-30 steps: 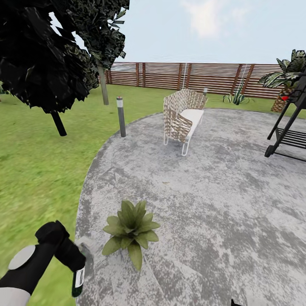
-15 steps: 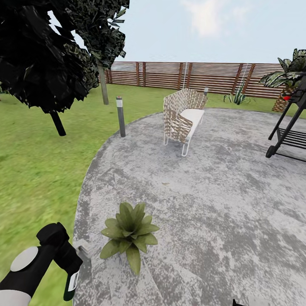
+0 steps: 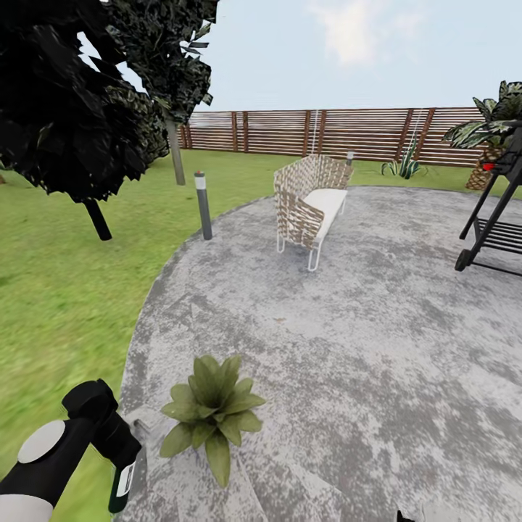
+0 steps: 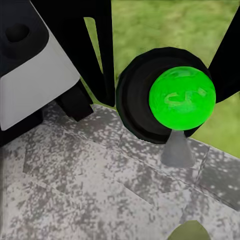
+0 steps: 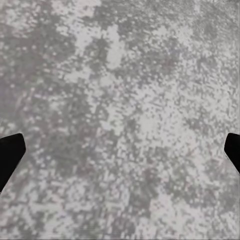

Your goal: Pick up the pesticide atomizer in the garden and spray insectifuge to fully cover both potted plants in the garden.

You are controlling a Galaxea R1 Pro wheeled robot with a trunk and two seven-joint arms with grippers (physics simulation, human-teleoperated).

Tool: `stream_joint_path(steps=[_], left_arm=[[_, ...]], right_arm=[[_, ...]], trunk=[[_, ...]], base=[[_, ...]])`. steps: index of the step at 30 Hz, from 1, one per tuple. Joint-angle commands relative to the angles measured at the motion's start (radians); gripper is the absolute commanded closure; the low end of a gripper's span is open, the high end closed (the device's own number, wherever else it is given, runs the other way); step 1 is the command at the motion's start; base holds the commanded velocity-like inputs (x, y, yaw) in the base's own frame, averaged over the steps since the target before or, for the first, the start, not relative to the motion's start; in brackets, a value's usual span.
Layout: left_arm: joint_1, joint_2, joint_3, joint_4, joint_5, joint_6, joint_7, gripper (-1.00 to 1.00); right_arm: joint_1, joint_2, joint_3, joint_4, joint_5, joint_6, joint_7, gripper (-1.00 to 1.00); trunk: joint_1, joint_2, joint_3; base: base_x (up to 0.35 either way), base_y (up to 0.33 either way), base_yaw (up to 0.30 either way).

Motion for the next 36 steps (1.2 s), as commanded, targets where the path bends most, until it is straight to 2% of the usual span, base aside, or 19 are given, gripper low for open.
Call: stream_joint_path(steps=[1,9,17,23,24,26,29,33,36], left_arm=[[-0.001,0.001,-0.002,-0.001,-0.01,0.01,-0.01,1.0],[0.001,0.001,-0.002,0.0,-0.008,0.004,-0.01,1.0],[0.023,0.011,-0.002,0.002,-0.007,-0.011,-0.01,1.0],[0.033,-0.001,-0.01,0.048,-0.007,-0.012,-0.01,1.0],[0.033,-0.004,-0.018,0.049,-0.008,-0.012,-0.01,1.0],[0.033,-0.023,-0.066,0.051,-0.009,-0.01,-0.01,1.0],[0.033,-0.036,-0.093,0.051,-0.01,-0.009,-0.01,1.0],[0.033,-0.023,-0.091,0.052,-0.009,-0.01,-0.01,1.0],[0.035,0.015,-0.075,0.054,-0.005,-0.012,-0.01,1.0]], right_arm=[[-0.001,0.0,-0.006,0.002,0.011,-0.004,-0.004,-1.0],[-0.001,0.004,-0.006,0.001,0.008,-0.004,-0.005,-1.0],[-0.001,0.008,-0.008,0.0,0.006,-0.004,-0.008,-1.0],[-0.001,0.008,-0.008,0.0,0.007,-0.004,-0.007,-1.0],[-0.001,0.008,-0.008,0.0,0.007,-0.004,-0.007,-1.0],[-0.001,0.008,-0.008,0.0,0.007,-0.004,-0.007,-1.0],[-0.001,0.008,-0.008,0.0,0.007,-0.004,-0.007,-1.0],[-0.001,0.008,-0.008,0.0,0.007,-0.004,-0.007,-1.0],[-0.001,0.008,-0.008,0.0,0.007,-0.004,-0.007,-1.0]], trunk=[[0.0,0.0,-0.001],[0.0,0.0,-0.001],[0.0,0.0,-0.001],[0.0,0.0,-0.001],[0.0,0.0,-0.001],[0.0,0.0,-0.001],[0.0,0.0,-0.001],[0.0,0.0,-0.001],[0.0,0.0,-0.001]], base=[[0.221,-0.136,0.0],[0.053,-0.028,0.002],[0.001,0.0,0.197],[0.0,0.0,0.032],[0.0,0.0,0.004],[0.0,0.0,0.002],[0.0,0.0,0.0],[0.0,0.0,0.0],[0.0,0.0,0.0]])
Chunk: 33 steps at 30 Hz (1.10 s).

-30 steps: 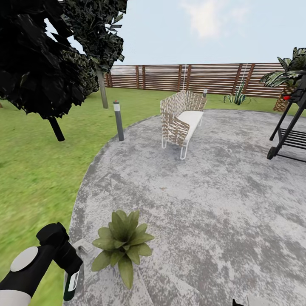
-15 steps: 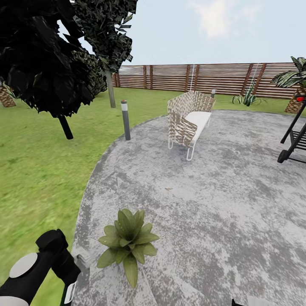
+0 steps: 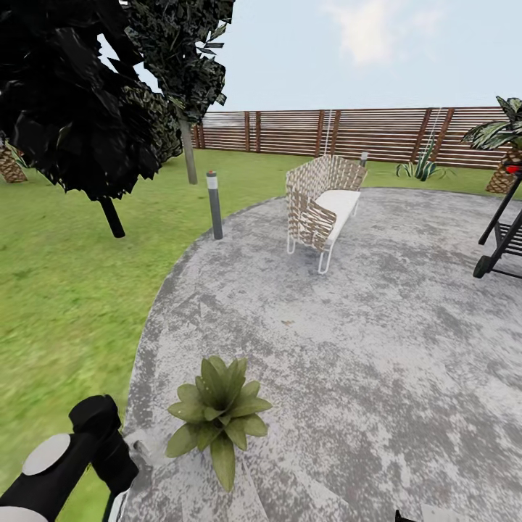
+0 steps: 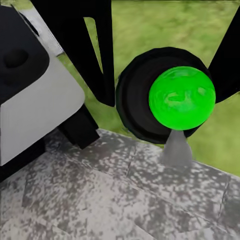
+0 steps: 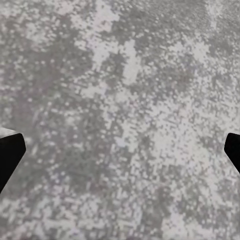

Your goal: Pick up the pesticide atomizer in the garden and spray insectifuge to fully cover both potted plants in the garden.

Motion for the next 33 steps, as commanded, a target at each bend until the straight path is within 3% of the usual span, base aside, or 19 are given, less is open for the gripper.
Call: stream_joint_path(steps=[1,6,13,17,21,23,25,30,33], left_arm=[[0.0,0.01,0.0,-0.001,-0.007,0.01,-0.01,1.0],[0.001,0.024,0.004,0.002,-0.005,0.01,-0.01,1.0],[-0.015,0.014,-0.001,-0.001,-0.015,0.012,-0.01,1.0],[-0.096,0.015,-0.004,0.003,-0.019,0.018,-0.01,1.0],[-0.093,0.014,-0.002,0.071,-0.028,0.017,0.011,1.0],[-0.092,0.014,0.003,0.172,-0.012,0.015,0.062,1.0],[-0.091,0.014,0.004,0.252,0.035,0.013,0.09,1.0],[-0.092,0.012,0.007,0.273,0.098,-0.081,0.102,1.0],[-0.093,-0.007,0.006,0.264,0.142,-0.109,0.107,1.0]], right_arm=[[-0.001,0.0,-0.006,0.002,0.011,-0.004,-0.004,-1.0],[-0.001,0.0,-0.006,0.002,0.012,-0.004,-0.004,-1.0],[-0.001,0.0,-0.005,0.001,0.012,-0.004,-0.004,-1.0],[-0.001,-0.001,-0.003,-0.001,0.013,-0.003,-0.002,-1.0],[-0.001,-0.004,-0.003,0.0,0.013,-0.003,-0.001,-1.0],[-0.001,-0.006,-0.003,0.0,0.014,-0.003,-0.001,-1.0],[-0.001,-0.007,-0.002,0.0,0.014,-0.003,-0.001,-1.0],[-0.001,-0.008,-0.002,0.0,0.014,-0.003,0.0,-1.0],[-0.001,-0.007,-0.002,0.0,0.014,-0.003,0.001,-1.0]], trunk=[[0.0,0.0,-0.001],[0.0,0.0,-0.001],[0.0,0.0,-0.007],[0.0,0.0,-0.008],[0.0,0.0,-0.008],[0.0,0.0,-0.008],[0.0,0.0,-0.008],[0.0,0.0,-0.008],[0.0,0.0,-0.008]], base=[[0.0,0.0,0.0],[0.0,0.0,0.0],[0.0,0.0,0.092],[0.0,0.0,0.056],[0.0,0.0,0.003],[0.0,0.0,0.0],[0.0,0.0,0.0],[0.0,0.0,0.0],[0.0,0.0,0.0]])
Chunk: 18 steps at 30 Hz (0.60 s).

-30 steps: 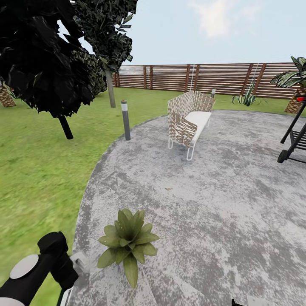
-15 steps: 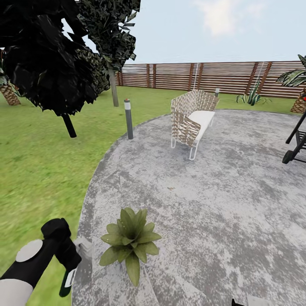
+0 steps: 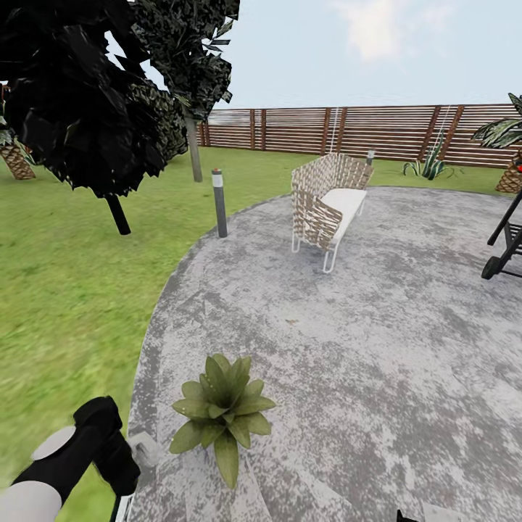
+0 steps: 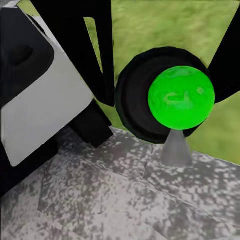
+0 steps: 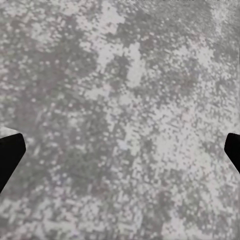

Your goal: Pick up the pesticide atomizer in the garden and spray insectifuge to fully cover both potted plants in the garden.

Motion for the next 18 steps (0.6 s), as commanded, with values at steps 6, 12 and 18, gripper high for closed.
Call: stream_joint_path(steps=[6,12,18], left_arm=[[-0.006,-0.017,-0.003,-0.003,0.01,0.001,0.04,1.0],[-0.001,-0.017,-0.004,0.004,0.011,0.0,0.049,1.0],[0.0,-0.016,-0.006,0.009,0.004,0.0,0.05,1.0]], right_arm=[[-0.001,0.001,-0.007,0.002,0.011,-0.005,-0.005,-1.0],[-0.001,0.003,-0.007,0.0,0.009,-0.005,-0.005,-1.0],[-0.001,0.004,-0.007,0.0,0.009,-0.005,-0.005,-1.0]], trunk=[[0.0,0.0,-0.001],[0.0,0.0,-0.001],[0.0,0.0,-0.001]], base=[[0.0,0.0,0.0],[0.077,0.031,0.0],[0.126,0.214,0.0]])
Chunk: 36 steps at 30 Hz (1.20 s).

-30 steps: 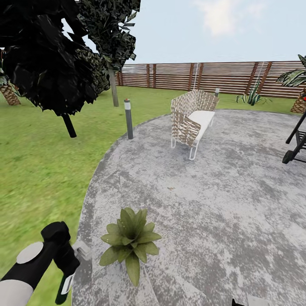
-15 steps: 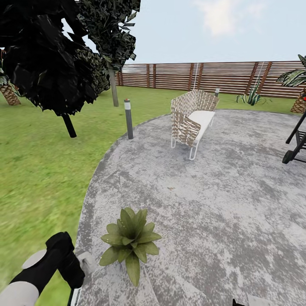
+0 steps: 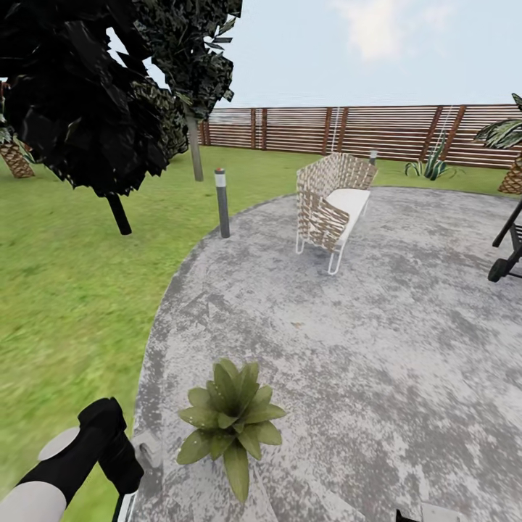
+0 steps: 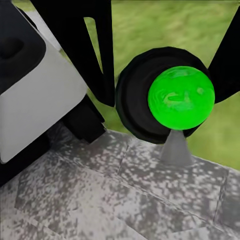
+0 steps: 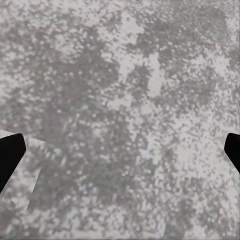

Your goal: Pick up the pesticide atomizer in the garden and spray insectifuge to fully cover both potted plants in the garden.

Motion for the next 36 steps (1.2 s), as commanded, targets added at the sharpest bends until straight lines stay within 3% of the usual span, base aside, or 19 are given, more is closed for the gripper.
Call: stream_joint_path(steps=[1,9,23,32,36], left_arm=[[0.0,0.0,-0.003,0.0,-0.007,0.011,-0.008,1.0],[0.004,0.003,-0.003,0.005,0.004,0.008,0.09,1.0],[0.004,-0.001,-0.003,0.004,-0.005,0.013,0.098,1.0],[0.002,0.009,-0.001,0.003,-0.009,0.018,0.099,1.0],[0.002,0.0,0.0,0.003,-0.009,0.018,0.1,1.0]], right_arm=[[-0.001,0.0,-0.006,0.002,0.011,-0.004,-0.004,-1.0],[-0.001,0.0,-0.006,0.002,0.011,-0.004,-0.004,-1.0],[-0.001,0.003,-0.006,0.002,0.011,-0.004,-0.005,-1.0],[-0.001,0.003,-0.006,0.002,0.011,-0.004,-0.005,-1.0],[-0.001,0.003,-0.006,0.002,0.011,-0.004,-0.005,-1.0]], trunk=[[0.0,0.0,-0.001],[0.0,0.0,0.0],[0.0,0.0,0.0],[0.0,0.0,0.0],[0.0,0.0,0.0]], base=[[0.019,0.088,0.0],[0.003,0.014,-0.117],[-0.154,0.0,0.027],[-0.012,0.0,0.074],[0.0,0.0,0.046]])
